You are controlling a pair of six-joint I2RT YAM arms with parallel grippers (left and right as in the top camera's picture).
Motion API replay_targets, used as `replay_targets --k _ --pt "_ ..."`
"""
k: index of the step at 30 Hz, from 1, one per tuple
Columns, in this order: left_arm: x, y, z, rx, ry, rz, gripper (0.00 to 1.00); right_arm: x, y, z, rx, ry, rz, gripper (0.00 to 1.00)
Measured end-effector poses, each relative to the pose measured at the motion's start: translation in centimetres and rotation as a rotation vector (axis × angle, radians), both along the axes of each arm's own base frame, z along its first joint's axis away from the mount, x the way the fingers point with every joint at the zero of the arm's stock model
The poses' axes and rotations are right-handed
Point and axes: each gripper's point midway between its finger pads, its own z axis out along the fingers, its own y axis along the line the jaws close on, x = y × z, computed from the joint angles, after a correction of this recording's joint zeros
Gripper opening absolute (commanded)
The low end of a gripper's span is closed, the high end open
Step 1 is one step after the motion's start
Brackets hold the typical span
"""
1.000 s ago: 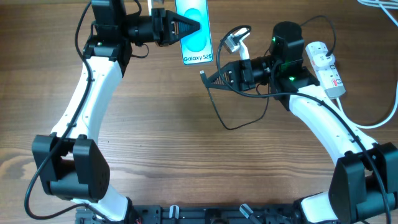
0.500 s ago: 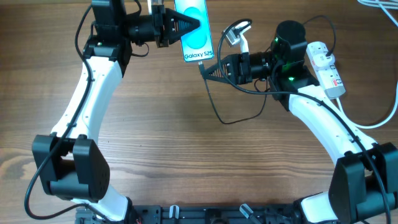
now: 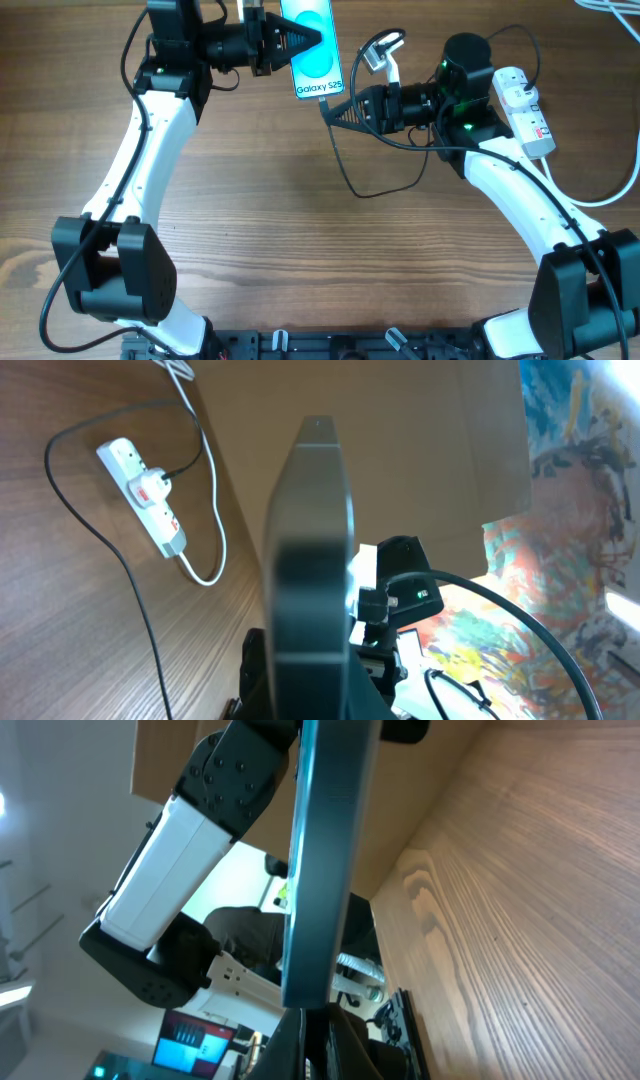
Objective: Plug charger to phone and switch on socket
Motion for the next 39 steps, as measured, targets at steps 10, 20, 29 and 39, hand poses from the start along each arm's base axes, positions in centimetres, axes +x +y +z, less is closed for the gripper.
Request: replay_targets --k 10,20,29,39 --pt "0.1 0.0 0.21 -0.002 -0.021 0.003 0.04 -0.55 0.21 0.05 0.003 0.0 0.027 0.04" --pt "0.09 0.0 0.21 -0.002 -0.02 0.002 0.04 -0.44 0.24 0.72 0.017 -0.036 0.025 0.04" --pt "0.1 0.0 0.21 -0.002 -0.02 0.003 0.04 -0.35 0.26 0.82 0.015 -0.014 0.02 0.04" --pt "0.09 0.0 0.21 -0.007 0.021 0.004 0.04 -0.36 0.26 0.82 0.014 -0.003 0.02 0.04"
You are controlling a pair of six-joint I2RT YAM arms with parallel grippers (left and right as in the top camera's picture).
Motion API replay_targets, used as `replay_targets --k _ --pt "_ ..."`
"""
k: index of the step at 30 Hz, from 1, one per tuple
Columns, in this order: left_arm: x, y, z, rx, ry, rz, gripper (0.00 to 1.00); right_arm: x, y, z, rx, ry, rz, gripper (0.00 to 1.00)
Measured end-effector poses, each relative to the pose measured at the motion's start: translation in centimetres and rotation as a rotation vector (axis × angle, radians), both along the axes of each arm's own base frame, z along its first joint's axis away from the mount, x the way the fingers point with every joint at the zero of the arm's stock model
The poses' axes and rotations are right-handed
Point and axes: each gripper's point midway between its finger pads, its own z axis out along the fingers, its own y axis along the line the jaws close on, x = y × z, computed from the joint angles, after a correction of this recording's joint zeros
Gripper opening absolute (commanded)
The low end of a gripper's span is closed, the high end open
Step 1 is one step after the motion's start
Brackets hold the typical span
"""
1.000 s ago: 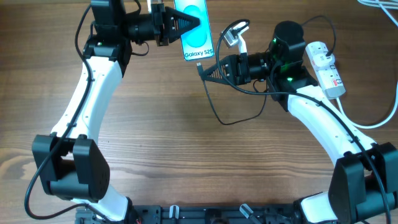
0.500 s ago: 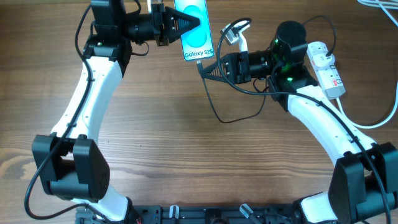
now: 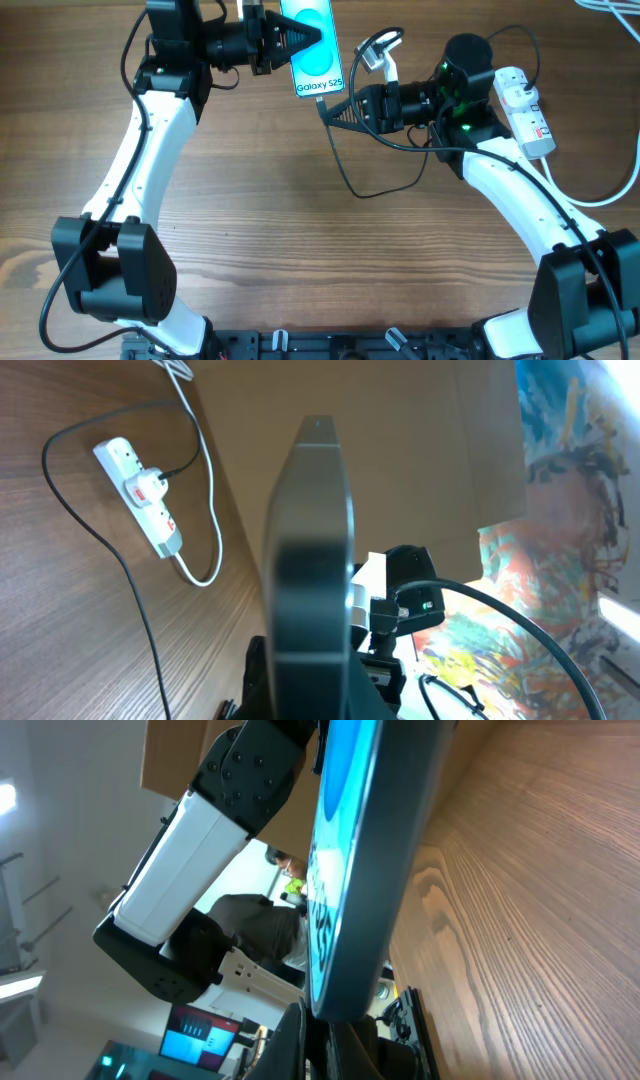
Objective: Plug charger to phone and switch on socket
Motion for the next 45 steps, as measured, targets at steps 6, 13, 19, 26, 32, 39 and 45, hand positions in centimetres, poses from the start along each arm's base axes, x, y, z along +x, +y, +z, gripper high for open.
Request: replay_targets --k 6,13,19,26,32,39,45 --pt "0.0 0.0 0.0 0.0 0.003 0.0 0.04 0.1 0.0 0.0 0.0 -0.001 -0.005 0.04" --pt "0.0 0.0 0.0 0.0 0.003 0.001 0.04 0.3 0.0 0.0 -0.001 -0.001 -0.019 0.04" --pt "0.0 0.0 0.0 0.0 0.003 0.002 0.04 0.4 0.0 0.0 -0.002 0.006 -0.023 0.04" --pt "0.2 0.1 0.0 0.001 0.003 0.011 0.04 0.8 -0.2 0.0 -0.003 0.013 -0.041 0.04" --pt "0.5 0.3 -0.1 0.004 0.002 0.026 0.04 1.2 -0.2 0.1 -0.005 0.026 -0.062 0.04" --pt "0.9 0.5 0.0 0.006 0.002 0.049 0.04 1.7 -0.1 0.3 -0.002 0.048 -0.093 0.04" --pt "0.9 0.5 -0.3 0.01 0.017 0.055 0.04 1.8 -0.1 0.3 -0.004 0.062 -0.098 0.04"
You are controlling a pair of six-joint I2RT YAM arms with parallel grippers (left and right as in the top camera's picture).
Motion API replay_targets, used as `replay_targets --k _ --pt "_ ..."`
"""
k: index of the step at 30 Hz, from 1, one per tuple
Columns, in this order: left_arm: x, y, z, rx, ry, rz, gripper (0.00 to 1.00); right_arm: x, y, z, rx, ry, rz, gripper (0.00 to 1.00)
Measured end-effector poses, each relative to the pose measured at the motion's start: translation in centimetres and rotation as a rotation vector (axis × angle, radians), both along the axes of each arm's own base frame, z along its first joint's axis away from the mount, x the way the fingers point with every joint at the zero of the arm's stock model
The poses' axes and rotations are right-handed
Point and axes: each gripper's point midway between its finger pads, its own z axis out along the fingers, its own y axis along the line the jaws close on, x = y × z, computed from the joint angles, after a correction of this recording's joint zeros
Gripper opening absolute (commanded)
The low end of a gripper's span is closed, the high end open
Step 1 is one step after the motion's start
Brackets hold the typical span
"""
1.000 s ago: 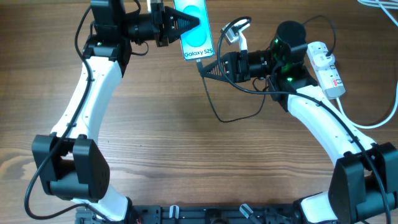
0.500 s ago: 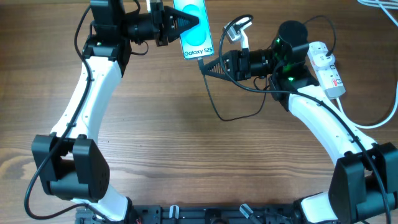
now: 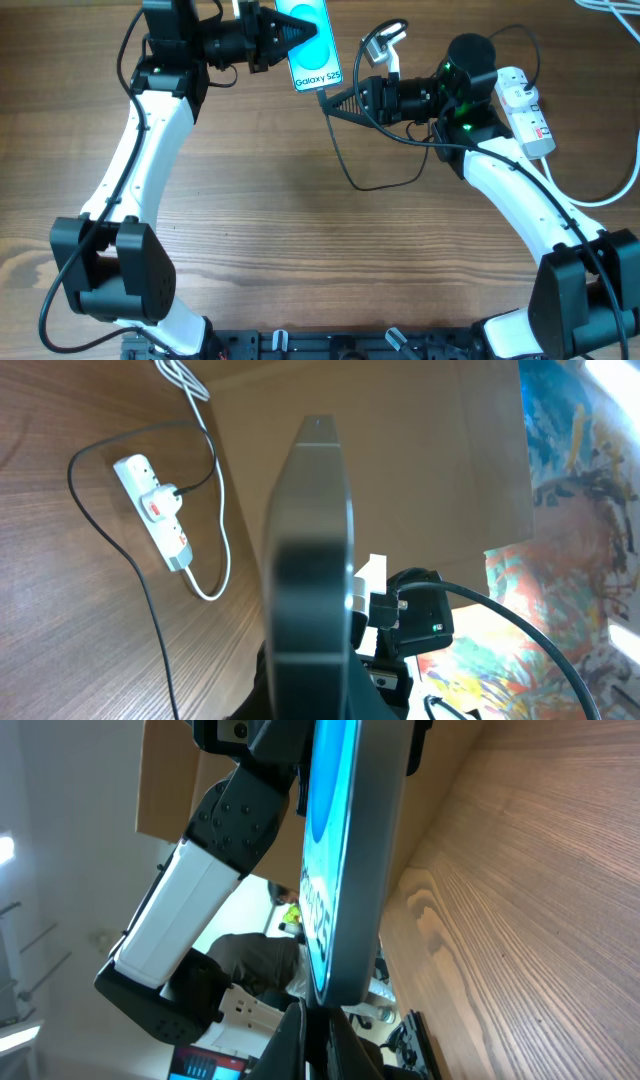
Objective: Plug charger to phone and switch on socket
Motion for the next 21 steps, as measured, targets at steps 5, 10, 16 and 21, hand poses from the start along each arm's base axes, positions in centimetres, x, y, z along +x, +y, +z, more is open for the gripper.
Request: replay_targets --k 5,10,16,21 --pt "0.0 0.0 -0.1 0.002 0.011 0.001 0.04 0.0 0.0 0.0 0.0 0.004 0.0 0.04" --pt "-0.2 -0.3 -0.2 0.006 -0.016 -0.011 0.04 -0.1 0.0 -0.2 -0.002 0.013 0.003 0.04" --pt "-0.9 -0.7 0.1 0.012 -0.098 -0.053 0.04 -0.5 -0.1 -0.4 -0.004 0.021 0.026 0.04" --pt "-1.3 -0.8 -0.3 0.021 -0.082 -0.069 0.04 -1.0 0.0 -0.6 -0.006 0.03 0.049 0.04"
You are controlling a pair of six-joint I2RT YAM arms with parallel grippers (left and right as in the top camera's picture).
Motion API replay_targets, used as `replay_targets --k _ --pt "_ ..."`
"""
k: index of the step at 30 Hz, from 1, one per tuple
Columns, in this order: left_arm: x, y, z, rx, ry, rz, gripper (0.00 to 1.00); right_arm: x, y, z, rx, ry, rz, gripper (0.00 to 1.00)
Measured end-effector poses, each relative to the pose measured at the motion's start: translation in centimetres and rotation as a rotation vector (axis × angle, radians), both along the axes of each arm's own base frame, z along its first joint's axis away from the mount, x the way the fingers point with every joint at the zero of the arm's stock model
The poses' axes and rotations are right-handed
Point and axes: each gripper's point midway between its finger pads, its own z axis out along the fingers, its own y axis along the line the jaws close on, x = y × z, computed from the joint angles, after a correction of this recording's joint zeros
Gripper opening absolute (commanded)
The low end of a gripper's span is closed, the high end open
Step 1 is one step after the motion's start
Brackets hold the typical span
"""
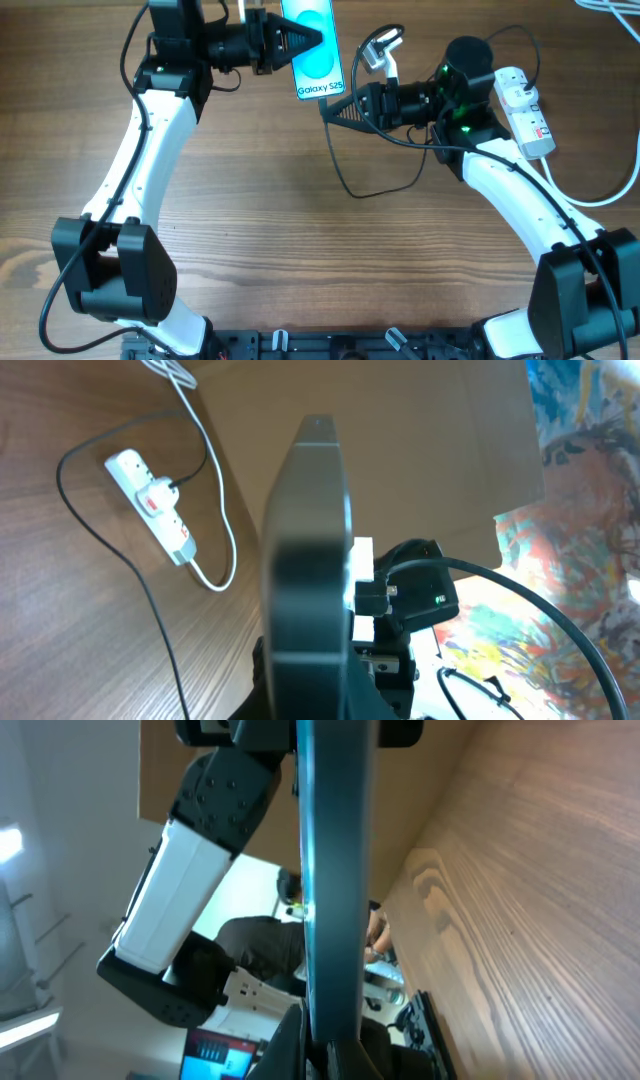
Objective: Plug charger to phone and switch on socket
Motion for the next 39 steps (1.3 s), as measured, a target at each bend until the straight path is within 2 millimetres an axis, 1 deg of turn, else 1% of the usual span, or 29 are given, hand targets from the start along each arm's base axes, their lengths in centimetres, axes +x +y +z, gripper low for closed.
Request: replay_targets --k 7,11,12,13,14,15,16,17,18,19,20,22,28,31,33,37,38,39 --pt "-0.7 0.1 -1.3 0.024 0.067 -0.014 0.04 -0.8 0.2 -0.5 -0.005 0.021 0.034 0.04" --pt "-1.0 -0.1 -1.4 0.027 0.071 -0.023 0.04 -1.0 0.2 -0.6 -0.005 0.024 0.045 0.04" --pt "-1.1 -0.2 -1.4 0.027 0.069 -0.027 0.04 -1.0 0.2 -0.6 -0.005 0.024 0.047 0.06" --pt "-1.1 -0.2 -1.4 0.026 0.068 -0.03 0.04 -1.1 0.2 -0.6 -0.005 0.026 0.051 0.26" --pt "-1.2 -0.3 -1.4 0.025 0.066 -0.034 0.04 -1.1 0.1 -0.6 -0.005 0.026 0.053 0.52" --pt "-1.3 -0.4 -1.4 0.024 0.063 -0.04 0.04 -1.0 0.2 -0.6 -0.005 0.029 0.048 0.6" --pt "-1.4 -0.4 -1.4 0.023 0.054 -0.048 0.04 -0.3 0.2 -0.4 -0.003 0.015 0.008 0.69" --pt "-2.2 -0.9 -1.6 0.017 0.066 -0.08 0.04 0.5 0.1 -0.2 0.0 -0.002 -0.034 0.78" --pt "-2.9 -1.7 -1.7 0.013 0.066 -0.112 0.04 0.9 0.0 -0.1 0.001 -0.011 -0.054 0.86" --pt "-3.5 -2.4 -1.7 0.011 0.068 -0.14 0.04 1.3 -0.2 0.0 0.001 -0.013 -0.073 0.91" --pt "-3.8 -2.8 -1.7 0.009 0.065 -0.155 0.04 1.5 -0.3 0.0 0.001 -0.014 -0.081 0.93" --pt "-4.1 -3.2 -1.7 0.009 0.061 -0.166 0.04 1.4 -0.3 0.0 0.001 -0.012 -0.079 1.0" --pt "-3.3 -2.4 -1.8 0.016 0.055 -0.13 0.04 0.6 -0.4 0.0 0.002 -0.007 -0.03 1.0" --pt "-2.7 -1.4 -1.9 0.017 0.057 -0.102 0.04 0.4 -0.4 -0.5 -0.01 0.03 -0.019 1.0" --pt "-2.0 -0.3 -2.0 0.018 0.067 -0.07 0.04 0.2 -0.4 -0.9 -0.02 0.055 -0.011 1.0" --pt "-1.4 0.8 -2.0 0.019 0.07 -0.041 0.04 -0.1 -0.3 -1.3 -0.026 0.057 -0.002 1.0" --pt "-1.4 0.8 -2.0 0.019 0.072 -0.04 0.04 -0.3 0.1 -1.3 -0.026 0.051 0.008 0.98" --pt "-1.4 0.8 -2.0 0.019 0.075 -0.04 0.04 -0.6 0.4 -1.3 -0.026 0.048 0.018 0.93"
